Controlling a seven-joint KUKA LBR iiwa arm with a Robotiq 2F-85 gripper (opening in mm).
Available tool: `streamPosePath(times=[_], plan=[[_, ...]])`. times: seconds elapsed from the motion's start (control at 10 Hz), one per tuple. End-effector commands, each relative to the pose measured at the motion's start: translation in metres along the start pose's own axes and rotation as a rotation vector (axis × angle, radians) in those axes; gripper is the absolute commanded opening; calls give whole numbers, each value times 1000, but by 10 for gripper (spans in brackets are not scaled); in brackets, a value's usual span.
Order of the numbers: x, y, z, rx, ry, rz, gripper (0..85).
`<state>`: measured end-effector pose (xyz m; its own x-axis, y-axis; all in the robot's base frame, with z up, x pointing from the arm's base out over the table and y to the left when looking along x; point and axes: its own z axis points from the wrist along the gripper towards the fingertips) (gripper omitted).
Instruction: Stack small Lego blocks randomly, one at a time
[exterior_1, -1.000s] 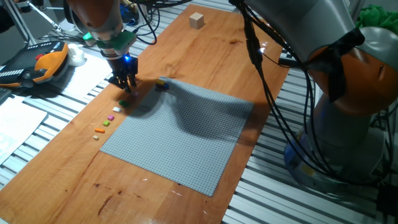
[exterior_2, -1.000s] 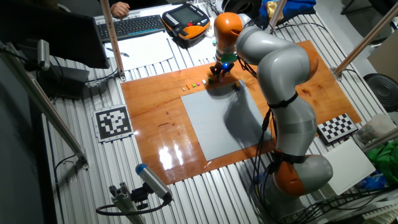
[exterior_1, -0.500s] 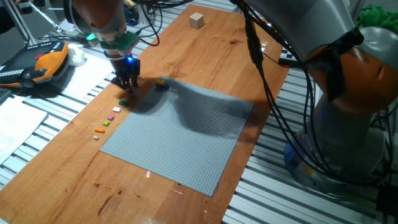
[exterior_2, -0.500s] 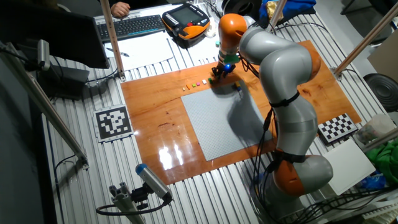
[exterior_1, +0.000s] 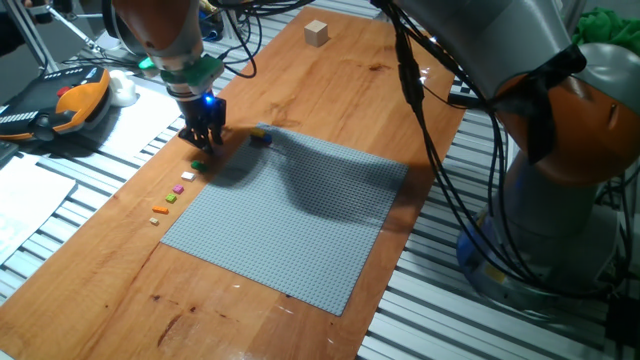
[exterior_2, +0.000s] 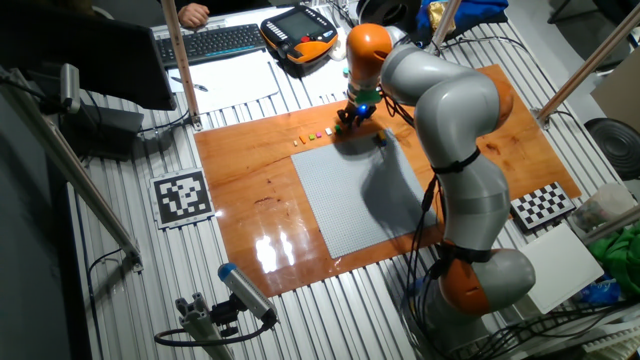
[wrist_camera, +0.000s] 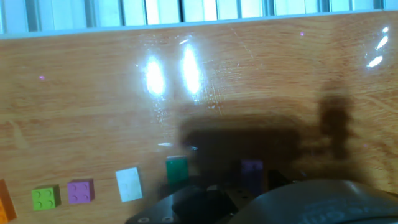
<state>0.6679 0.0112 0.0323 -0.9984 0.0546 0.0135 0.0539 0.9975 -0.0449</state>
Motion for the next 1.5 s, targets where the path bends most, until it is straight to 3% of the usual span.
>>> streamPosePath(times=[0.0,0.9,1.0,1.4], plan=[[1,0,2,-3,-1,-1,340],[1,-1,2,1,-9,-2,340],[1,-1,2,2,-7,-2,170],[1,-1,2,-1,-6,-10,170]])
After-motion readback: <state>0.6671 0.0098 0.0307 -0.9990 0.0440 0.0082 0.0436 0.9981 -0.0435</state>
